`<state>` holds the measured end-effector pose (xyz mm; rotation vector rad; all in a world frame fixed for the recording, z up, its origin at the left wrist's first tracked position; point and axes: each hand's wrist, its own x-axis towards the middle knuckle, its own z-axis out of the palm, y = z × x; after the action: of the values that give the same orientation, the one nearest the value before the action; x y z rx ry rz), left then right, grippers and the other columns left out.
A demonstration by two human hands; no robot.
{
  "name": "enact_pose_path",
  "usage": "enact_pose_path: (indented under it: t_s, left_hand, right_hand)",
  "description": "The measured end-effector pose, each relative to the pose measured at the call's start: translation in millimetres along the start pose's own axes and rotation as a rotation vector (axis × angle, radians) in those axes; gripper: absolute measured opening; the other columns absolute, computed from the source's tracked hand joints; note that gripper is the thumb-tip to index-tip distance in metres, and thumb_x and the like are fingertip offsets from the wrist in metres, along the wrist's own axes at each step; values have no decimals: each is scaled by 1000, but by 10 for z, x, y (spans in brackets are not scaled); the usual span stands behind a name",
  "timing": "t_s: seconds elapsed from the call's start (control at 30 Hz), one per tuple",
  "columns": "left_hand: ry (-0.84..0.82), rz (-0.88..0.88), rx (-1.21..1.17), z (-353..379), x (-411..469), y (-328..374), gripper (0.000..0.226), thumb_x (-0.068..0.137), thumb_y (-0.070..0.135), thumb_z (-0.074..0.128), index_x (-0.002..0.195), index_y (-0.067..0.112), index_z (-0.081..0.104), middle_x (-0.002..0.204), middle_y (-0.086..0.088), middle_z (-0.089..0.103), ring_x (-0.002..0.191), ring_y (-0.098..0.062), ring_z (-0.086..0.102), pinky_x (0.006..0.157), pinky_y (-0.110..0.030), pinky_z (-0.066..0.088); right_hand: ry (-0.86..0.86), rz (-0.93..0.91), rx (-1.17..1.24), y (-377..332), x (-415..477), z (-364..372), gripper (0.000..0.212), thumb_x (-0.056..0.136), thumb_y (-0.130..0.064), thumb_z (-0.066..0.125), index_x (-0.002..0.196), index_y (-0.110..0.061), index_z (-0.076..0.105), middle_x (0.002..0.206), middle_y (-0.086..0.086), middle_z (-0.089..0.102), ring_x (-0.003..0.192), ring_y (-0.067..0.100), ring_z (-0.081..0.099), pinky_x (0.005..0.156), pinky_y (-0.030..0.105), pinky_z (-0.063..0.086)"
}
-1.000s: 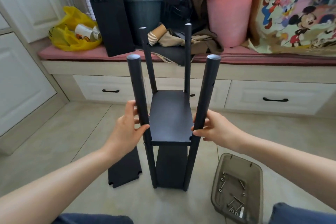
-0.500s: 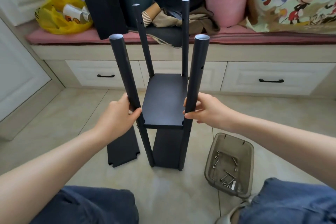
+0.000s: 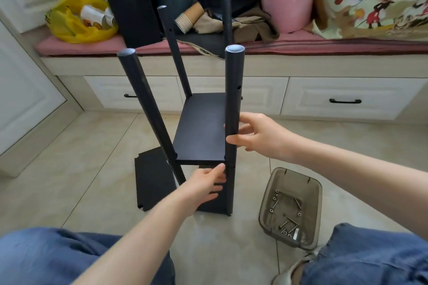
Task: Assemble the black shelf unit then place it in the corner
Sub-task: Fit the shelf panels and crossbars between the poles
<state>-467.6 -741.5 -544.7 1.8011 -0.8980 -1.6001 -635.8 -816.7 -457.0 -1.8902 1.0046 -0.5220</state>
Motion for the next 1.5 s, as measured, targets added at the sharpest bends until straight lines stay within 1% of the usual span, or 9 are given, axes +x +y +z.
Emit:
enact_pose_path:
  t_s: [0.13,0.37,0.57,0.77,0.9,1.13,1.27,1.37,1.5]
  left_hand:
    - [63,101,-288,109,176,-190,14,100,40,60,110,30,60,116,11,63,125,-15,53,114,-38,38]
    - [-83,276,-678,187,376,-319,39,92,27,65,128,12,62,123,-8,72,118,-22,67,106,-37,47]
    - [-81,293,-629,186,476,-304,42,89,38,65,124,16,65,119,-7,74,113,-20,69,97,-32,46]
    - [-86,313,-631,178,493,-374,49,87,35,65,132,15,60,126,-6,71,118,-19,67,108,-35,44]
    - [-68,343,-571,173,492,-387,53,78,25,75,127,9,62,119,-6,73,117,-21,67,99,-28,52]
    - [-23,356,-609,232,484,-378,34,84,18,73,118,15,67,108,0,77,102,-13,73,75,-16,56]
    - [-16,357,-633,246,468,-369,41,75,23,76,115,16,68,106,0,78,100,-13,74,75,-17,57]
    - [7,351,-626,246,474,-358,47,74,24,76,119,14,67,111,-4,77,104,-17,73,85,-25,57]
    - [11,346,-630,254,470,-352,49,73,25,76,119,12,68,112,-5,76,106,-18,72,93,-29,53]
  right_hand:
    - [19,-42,0,15,-24,35,30,94,-25,65,119,-39,55,114,-13,69,99,2,67,72,19,46]
    - [7,-74,-54,55,-22,-1,38,96,-27,63,116,-56,48,117,-16,67,105,3,65,76,22,51]
    - [12,-89,-79,89,1,-59,43,96,-27,64,97,-66,45,113,-11,68,96,14,71,77,34,59]
    - [29,-92,-87,120,55,-33,35,95,-23,64,123,-41,52,111,-6,68,99,22,69,85,47,58]
    - [31,-97,-95,83,50,-40,36,95,-19,65,126,-35,53,111,-13,67,103,13,67,87,44,58]
    - [73,-33,-54,66,-5,-8,34,93,-26,67,125,-24,57,110,-4,72,94,24,70,84,47,58]
    - [46,4,-36,79,5,-32,37,92,-30,68,126,-24,55,113,-2,71,99,20,70,86,46,58]
    - [-63,59,57,121,24,-194,42,89,-27,72,126,-30,52,110,-5,73,97,13,72,80,34,61]
    - [-91,211,46,456,51,-324,29,90,-23,72,117,-26,62,106,-3,75,97,9,72,81,29,61]
